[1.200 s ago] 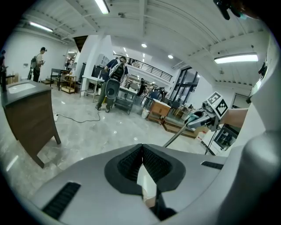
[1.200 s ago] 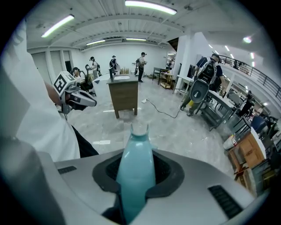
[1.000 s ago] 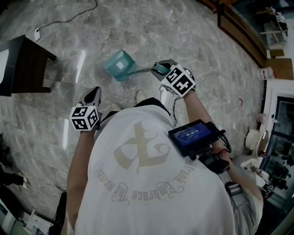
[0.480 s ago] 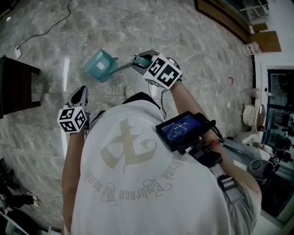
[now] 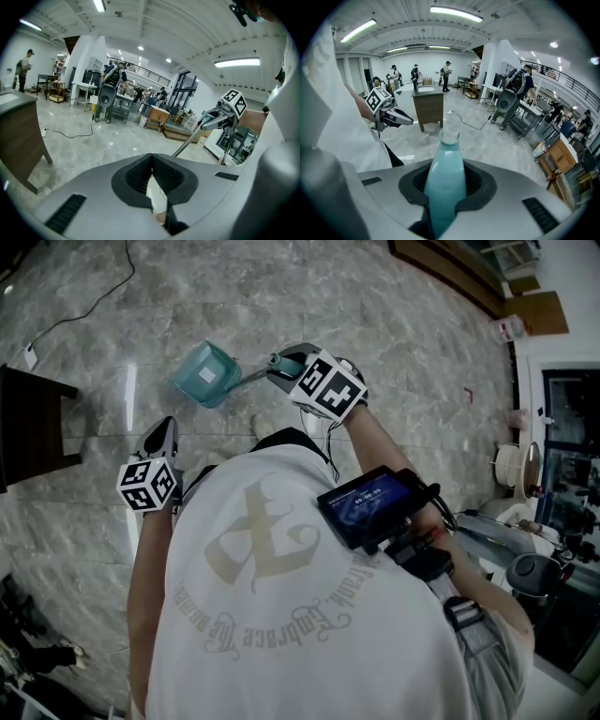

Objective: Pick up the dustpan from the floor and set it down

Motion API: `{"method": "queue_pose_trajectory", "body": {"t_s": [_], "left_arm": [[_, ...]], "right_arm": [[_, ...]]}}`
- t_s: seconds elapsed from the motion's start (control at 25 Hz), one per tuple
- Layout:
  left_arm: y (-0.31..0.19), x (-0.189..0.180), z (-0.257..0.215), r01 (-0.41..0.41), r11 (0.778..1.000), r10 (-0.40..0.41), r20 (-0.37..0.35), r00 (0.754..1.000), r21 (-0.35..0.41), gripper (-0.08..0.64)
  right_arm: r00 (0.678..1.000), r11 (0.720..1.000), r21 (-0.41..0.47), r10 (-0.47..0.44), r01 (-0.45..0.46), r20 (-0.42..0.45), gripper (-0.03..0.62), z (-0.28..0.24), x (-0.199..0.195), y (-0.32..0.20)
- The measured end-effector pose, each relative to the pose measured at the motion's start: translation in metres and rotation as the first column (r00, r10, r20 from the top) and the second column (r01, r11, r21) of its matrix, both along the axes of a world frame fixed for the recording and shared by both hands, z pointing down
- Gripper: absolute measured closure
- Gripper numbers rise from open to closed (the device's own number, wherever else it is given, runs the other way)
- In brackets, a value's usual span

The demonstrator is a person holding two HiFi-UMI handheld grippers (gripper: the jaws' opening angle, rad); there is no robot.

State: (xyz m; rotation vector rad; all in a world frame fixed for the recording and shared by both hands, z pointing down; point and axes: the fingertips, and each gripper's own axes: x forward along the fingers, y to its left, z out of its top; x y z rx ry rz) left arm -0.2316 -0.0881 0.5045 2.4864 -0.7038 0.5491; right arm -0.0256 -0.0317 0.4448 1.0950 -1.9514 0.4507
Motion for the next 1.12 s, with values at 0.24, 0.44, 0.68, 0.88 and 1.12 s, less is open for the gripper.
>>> {"method": "queue_pose_trajectory", "body": {"t_s": [0.24, 0.44, 0.68, 0.88, 1.12], "left_arm": [[0.003, -0.001, 0.005, 0.007, 1.000, -0.007, -0.004, 1.000, -0.025, 0.548], [0.006, -0.002, 0.007, 0.013, 0.999, -0.014, -0.006, 1.000, -0.041, 0.548], [0.011, -0.011, 0.009, 0.036, 0.998, -0.036, 0.000, 0.999, -0.055, 0.548], [0.014, -0.019, 0.009, 0.047, 0.997, -0.047, 0.007, 0.999, -0.063, 0.548], [0.019, -0.025, 0.012, 0.053, 0.996, -0.051, 0.029, 0.998, -0.074, 0.548]], "right_arm": [[1.000, 1.000, -0.016, 0.001, -0.001, -0.007, 0.497, 0.003, -0.001, 0.001], [1.000, 1.000, -0.025, -0.002, 0.001, -0.017, 0.497, 0.006, 0.000, 0.000], [1.000, 0.999, -0.045, -0.012, 0.011, -0.027, 0.496, 0.010, -0.004, 0.000], [0.999, 0.999, -0.040, 0.015, -0.016, -0.030, 0.495, 0.020, 0.000, -0.001], [0.998, 0.996, -0.060, 0.060, -0.061, -0.025, 0.496, 0.036, 0.009, 0.005]]}}
